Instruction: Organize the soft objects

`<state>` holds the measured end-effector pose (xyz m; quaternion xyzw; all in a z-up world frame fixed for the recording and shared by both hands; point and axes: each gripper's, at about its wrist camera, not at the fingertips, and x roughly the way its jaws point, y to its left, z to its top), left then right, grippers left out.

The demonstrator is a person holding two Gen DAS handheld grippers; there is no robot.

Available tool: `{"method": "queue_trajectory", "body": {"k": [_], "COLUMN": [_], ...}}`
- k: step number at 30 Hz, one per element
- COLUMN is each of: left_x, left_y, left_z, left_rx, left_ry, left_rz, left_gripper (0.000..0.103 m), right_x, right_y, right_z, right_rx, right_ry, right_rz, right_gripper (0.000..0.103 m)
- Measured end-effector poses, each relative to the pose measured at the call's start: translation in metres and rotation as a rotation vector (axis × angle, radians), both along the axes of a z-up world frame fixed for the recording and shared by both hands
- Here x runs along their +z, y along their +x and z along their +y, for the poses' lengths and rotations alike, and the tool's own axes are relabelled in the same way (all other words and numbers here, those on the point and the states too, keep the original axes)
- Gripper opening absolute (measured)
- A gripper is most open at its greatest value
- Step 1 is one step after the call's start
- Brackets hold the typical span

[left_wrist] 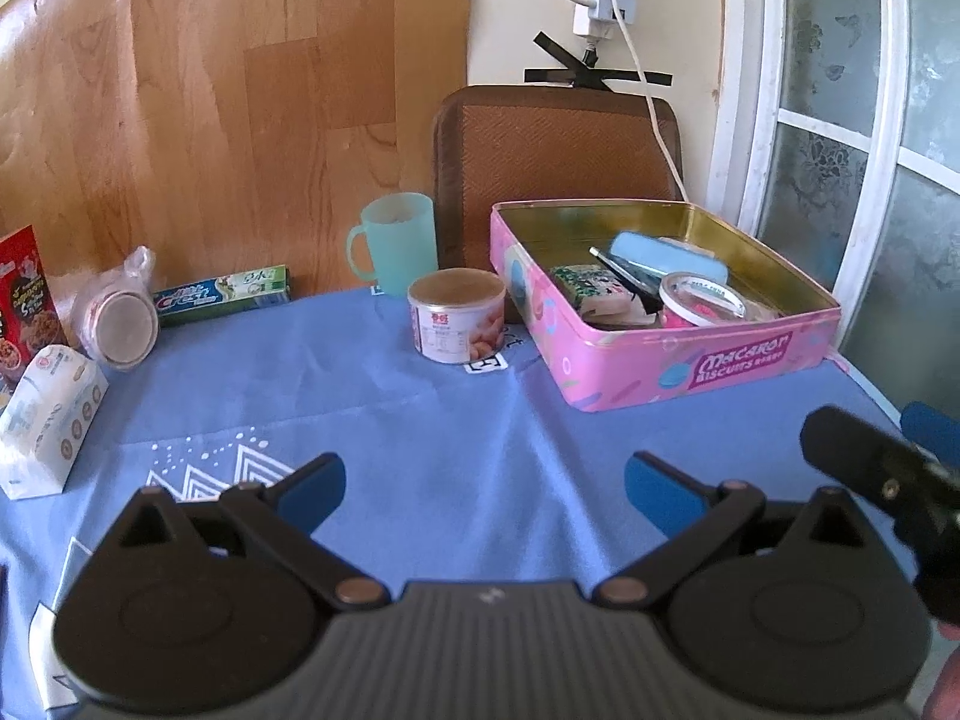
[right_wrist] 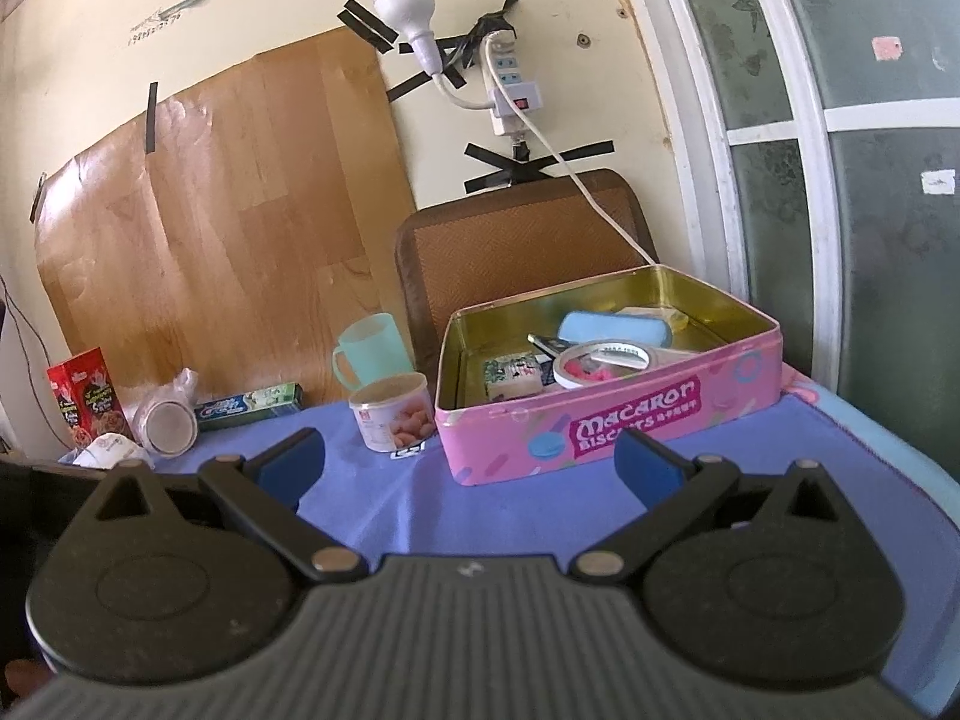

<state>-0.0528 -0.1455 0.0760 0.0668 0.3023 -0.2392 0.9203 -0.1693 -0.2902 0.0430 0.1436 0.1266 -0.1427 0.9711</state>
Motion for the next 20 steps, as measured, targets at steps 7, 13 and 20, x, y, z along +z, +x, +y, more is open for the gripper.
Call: {"method": "queue_trajectory", "body": {"k": [7,13,20], "left_x": [-0.001,-0.001,-0.004], "left_y": [-0.001,-0.001,-0.003], "left_z": [-0.004,-0.008,-0.018], "left_rx": [-0.016,-0.044,-0.071], "left_ry": [-0.001,-0.005,0.007], "left_rz": [0.012,0.016,0.007], "left_gripper": [0.103,0.103,0.103], "right_x": [-0.003,-0.007,-0.010], "right_y": [-0.001,-0.003,-0.007], "right_z": [-0.002,-0.006,-0.011], "right_rx": [-0.011,-0.026,-0.059], "right_ry": [0.019,0.033,0.028], "right_rz": [0.004,0.000,0.001], "right_gripper": [0.103,0.103,0.103]}}
